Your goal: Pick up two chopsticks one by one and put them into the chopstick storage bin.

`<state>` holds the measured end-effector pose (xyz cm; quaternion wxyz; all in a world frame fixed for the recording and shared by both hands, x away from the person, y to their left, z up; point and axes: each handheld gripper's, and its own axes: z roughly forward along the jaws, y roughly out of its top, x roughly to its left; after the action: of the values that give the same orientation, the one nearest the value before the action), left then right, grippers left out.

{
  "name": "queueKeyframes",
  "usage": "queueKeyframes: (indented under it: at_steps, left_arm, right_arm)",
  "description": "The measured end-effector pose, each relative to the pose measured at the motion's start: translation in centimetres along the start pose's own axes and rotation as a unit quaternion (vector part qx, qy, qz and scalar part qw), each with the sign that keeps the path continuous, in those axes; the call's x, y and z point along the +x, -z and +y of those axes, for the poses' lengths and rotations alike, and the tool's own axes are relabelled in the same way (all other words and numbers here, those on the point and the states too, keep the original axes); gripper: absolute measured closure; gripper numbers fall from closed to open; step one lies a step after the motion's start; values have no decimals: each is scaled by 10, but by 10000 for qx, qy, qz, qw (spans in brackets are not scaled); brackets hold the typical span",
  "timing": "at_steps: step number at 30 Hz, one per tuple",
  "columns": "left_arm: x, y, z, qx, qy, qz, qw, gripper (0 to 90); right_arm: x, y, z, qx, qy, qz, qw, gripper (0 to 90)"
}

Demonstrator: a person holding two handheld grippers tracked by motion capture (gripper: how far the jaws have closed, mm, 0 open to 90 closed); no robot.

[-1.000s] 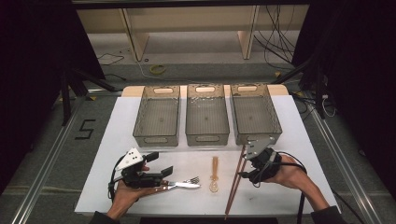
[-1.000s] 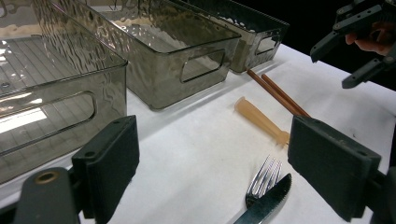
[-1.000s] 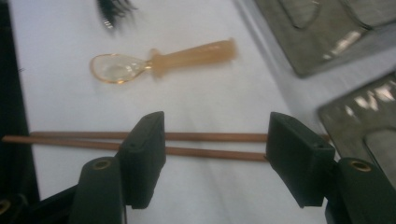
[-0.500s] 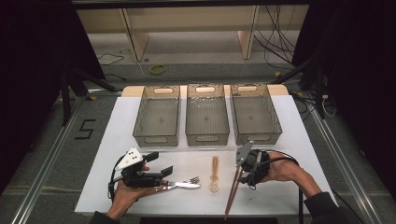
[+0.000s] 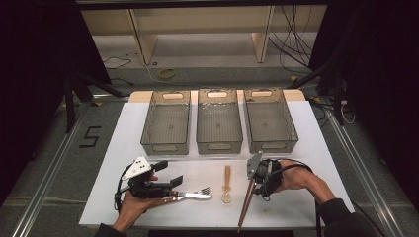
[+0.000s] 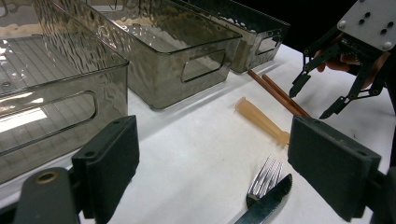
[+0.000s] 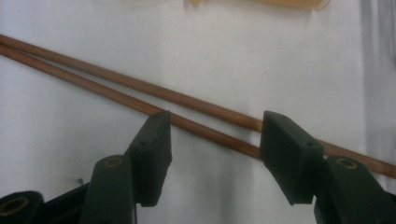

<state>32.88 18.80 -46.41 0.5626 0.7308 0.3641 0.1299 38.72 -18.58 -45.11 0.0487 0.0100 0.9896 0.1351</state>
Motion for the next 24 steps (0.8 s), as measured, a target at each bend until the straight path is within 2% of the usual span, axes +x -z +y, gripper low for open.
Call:
queueKeyframes:
  at_steps: [3,12,17,24]
  left_arm:
    - [0,0,0,10,-1,0,10000,160]
    - [1,0,0,21,-10,19,10000,160]
    - [1,0,0,18,-8,22,10000,160]
    - [0,0,0,23,-3,25,10000,160]
  right_arm:
    - [-1,-2,0,-60,0,58,10000,426]
    - [-4,-7,-1,44,99,244,9996,432]
    - [-2,-6,-1,305,239,313,9988,443]
    - [2,-5,-2,478,309,287,9980,484]
